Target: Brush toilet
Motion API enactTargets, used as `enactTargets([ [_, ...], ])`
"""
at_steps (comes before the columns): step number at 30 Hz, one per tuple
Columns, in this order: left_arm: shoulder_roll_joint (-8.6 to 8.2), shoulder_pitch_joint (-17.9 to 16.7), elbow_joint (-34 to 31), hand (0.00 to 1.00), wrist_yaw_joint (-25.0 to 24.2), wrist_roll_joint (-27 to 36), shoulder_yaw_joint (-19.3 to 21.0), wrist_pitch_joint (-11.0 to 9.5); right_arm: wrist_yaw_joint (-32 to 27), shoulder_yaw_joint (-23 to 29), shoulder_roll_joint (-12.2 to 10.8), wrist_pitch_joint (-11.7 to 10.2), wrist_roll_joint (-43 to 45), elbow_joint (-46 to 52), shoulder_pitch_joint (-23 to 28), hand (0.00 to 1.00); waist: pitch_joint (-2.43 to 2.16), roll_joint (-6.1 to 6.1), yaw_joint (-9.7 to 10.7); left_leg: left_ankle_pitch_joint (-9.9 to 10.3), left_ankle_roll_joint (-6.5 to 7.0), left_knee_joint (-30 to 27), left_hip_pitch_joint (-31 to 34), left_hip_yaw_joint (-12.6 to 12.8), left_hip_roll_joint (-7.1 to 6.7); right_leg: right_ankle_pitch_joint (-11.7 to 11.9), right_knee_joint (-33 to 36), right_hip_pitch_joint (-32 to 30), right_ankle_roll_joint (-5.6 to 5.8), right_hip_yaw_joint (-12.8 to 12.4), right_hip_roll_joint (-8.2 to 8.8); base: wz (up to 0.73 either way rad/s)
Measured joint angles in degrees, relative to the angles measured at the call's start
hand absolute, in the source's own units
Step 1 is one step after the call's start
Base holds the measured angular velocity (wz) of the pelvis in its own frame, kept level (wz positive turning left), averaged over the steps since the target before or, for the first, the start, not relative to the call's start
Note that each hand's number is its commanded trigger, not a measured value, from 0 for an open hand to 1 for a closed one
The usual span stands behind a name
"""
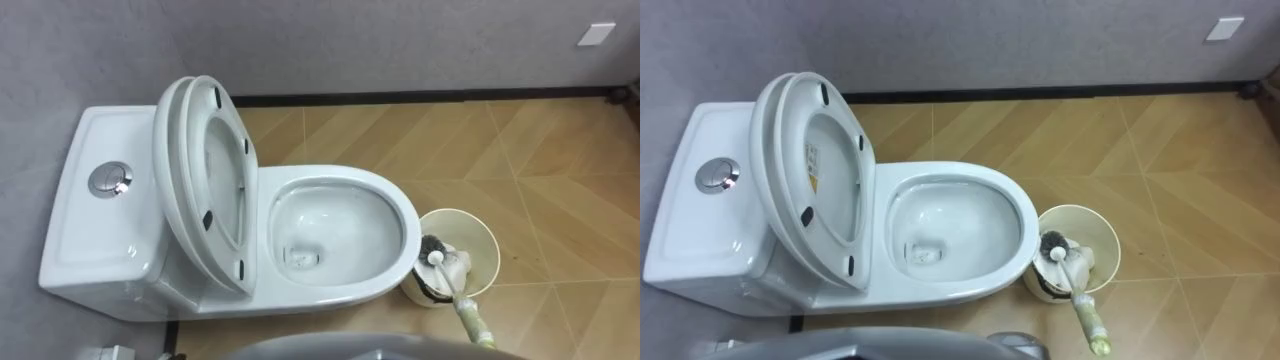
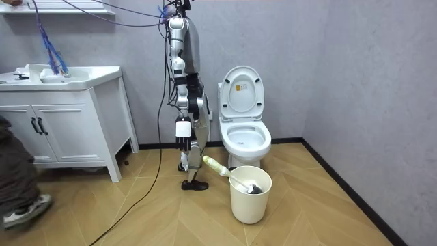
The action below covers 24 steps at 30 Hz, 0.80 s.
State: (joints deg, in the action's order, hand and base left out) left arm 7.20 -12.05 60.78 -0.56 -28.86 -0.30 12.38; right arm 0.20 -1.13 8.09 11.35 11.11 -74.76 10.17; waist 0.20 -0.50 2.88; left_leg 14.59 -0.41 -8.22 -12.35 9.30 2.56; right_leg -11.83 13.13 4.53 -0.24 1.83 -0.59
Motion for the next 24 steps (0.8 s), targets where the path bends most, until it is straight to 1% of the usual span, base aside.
enactTargets([
  [9,0.07,-0.03,0.24,0.0,0.06,0.04,-0.02,0.22,-0.65,0.52,0.0,0.04,-0.06,1.22,-0.04,0.0,-0.04,0.02,0.13,0.01,0.02,0.52,0.13,0.06,0.04,0.02,0.46,-0.66,-0.02,0.06,-0.11,0.0],
  [15,0.08,-1.03,0.23,0.0,0.0,0.05,0.01,1.4,-5.06,3.11,-0.06,0.02,-2.02,1.28,0.14,0.0,-0.1,-0.03,0.11,0.0,0.03,0.46,-0.16,-0.04,0.02,0.02,0.34,-0.46,-0.03,-0.23,-0.1,0.0],
  [21,0.08,-1.2,-0.12,0.0,0.08,0.05,0.3,0.97,-10.47,7.54,-0.07,-0.68,-5.71,1.66,-0.49,0.0,-0.1,0.06,-0.06,-0.02,0.04,0.2,-0.26,-0.08,-0.11,0.0,0.44,-0.42,-0.01,-0.5,0.01,-0.02],
  [24,0.07,-1.18,-0.12,0.0,0.49,0.06,0.27,0.55,-13.81,8.7,-0.07,-2.0,-6.63,3.45,-0.79,0.0,-0.07,0.14,-0.04,-0.02,0.04,-0.43,-0.24,-0.07,-0.16,-0.01,0.48,-0.41,0.0,-1.33,-0.09,-0.1],
])
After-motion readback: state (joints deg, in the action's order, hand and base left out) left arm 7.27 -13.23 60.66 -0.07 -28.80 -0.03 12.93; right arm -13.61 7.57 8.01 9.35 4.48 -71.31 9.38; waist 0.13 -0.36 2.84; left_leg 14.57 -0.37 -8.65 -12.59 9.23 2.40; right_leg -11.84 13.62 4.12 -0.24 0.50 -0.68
